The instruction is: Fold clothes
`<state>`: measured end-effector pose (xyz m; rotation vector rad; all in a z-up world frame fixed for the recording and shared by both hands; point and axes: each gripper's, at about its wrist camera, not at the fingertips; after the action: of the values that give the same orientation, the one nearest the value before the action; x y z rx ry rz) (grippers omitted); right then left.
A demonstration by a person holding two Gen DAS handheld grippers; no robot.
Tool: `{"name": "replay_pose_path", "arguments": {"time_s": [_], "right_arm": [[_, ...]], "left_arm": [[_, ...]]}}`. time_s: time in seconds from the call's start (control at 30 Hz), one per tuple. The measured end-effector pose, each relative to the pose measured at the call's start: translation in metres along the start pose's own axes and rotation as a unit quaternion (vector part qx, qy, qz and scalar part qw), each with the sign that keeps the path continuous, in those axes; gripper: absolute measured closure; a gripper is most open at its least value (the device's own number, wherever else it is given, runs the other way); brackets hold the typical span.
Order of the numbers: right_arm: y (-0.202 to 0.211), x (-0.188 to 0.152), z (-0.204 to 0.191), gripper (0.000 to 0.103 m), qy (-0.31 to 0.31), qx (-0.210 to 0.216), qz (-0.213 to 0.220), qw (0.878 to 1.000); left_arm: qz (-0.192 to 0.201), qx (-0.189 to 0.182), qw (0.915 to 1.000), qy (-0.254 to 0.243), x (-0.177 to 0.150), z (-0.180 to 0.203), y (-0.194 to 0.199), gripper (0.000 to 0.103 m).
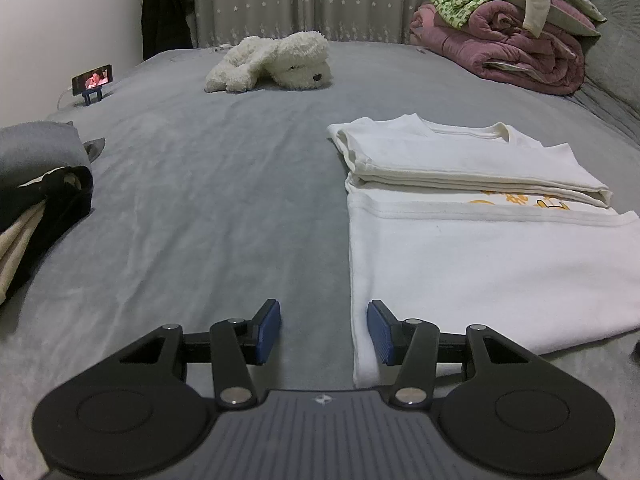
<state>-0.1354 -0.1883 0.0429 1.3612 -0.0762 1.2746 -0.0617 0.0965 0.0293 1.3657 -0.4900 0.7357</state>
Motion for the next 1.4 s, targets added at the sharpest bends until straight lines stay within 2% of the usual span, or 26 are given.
{"name": "replay_pose_path", "arguments": {"time_s": [0.13, 0.33, 0.67, 0.87, 0.93, 1.03, 1.1, 1.23, 1.33, 1.4], "right_arm": [[-0.010, 0.008, -0.023, 0.055, 0.053, -0.006, -0.004, 0.999], [-0.024, 0.022, -0.034, 0.055, 0.088, -0.024, 0.005, 0.996], [-0.048, 0.042, -0.060, 0.055, 0.177, -0.049, 0.016, 0.983], [-0.058, 0.051, -0.068, 0.061, 0.213, -0.054, 0.024, 0.975], [-0.060, 0.054, -0.069, 0.065, 0.217, -0.051, 0.027, 0.975], [-0.062, 0.057, -0.066, 0.075, 0.206, -0.044, 0.028, 0.977], [-0.061, 0.060, -0.063, 0.081, 0.193, -0.039, 0.030, 0.980], [-0.057, 0.068, -0.052, 0.083, 0.151, -0.025, 0.035, 0.988], [-0.053, 0.072, -0.043, 0.083, 0.119, -0.014, 0.039, 0.992], [-0.050, 0.073, -0.039, 0.083, 0.105, -0.008, 0.041, 0.994]], "left_arm": [[-0.002, -0.002, 1.0000, 0.003, 0.000, -0.001, 0.000, 0.055], [-0.008, -0.007, 0.9999, 0.010, 0.003, -0.003, 0.000, 0.055], [-0.027, -0.036, 0.9980, 0.045, 0.008, -0.017, 0.000, 0.055], [-0.027, -0.043, 0.9979, 0.041, 0.009, -0.019, 0.005, 0.055], [-0.020, -0.048, 0.9984, 0.023, 0.009, -0.018, 0.011, 0.055], [0.001, -0.076, 0.9948, -0.068, 0.005, -0.010, 0.028, 0.055], [0.014, -0.093, 0.9866, -0.133, -0.004, -0.002, 0.039, 0.055], [0.021, -0.123, 0.9709, -0.204, -0.021, 0.016, 0.047, 0.054], [0.020, -0.127, 0.9591, -0.252, -0.033, 0.031, 0.044, 0.053], [0.025, -0.112, 0.9538, -0.278, -0.039, 0.039, 0.040, 0.053]]}}
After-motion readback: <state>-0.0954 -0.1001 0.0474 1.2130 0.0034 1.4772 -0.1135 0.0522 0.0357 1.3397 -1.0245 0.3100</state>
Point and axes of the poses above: each gripper's, at about its wrist camera, not at the fingertips, and y roughly against the way its jaws point, z to its right, x to its top, and after that the axes turned 12 degrees about y, right-handed
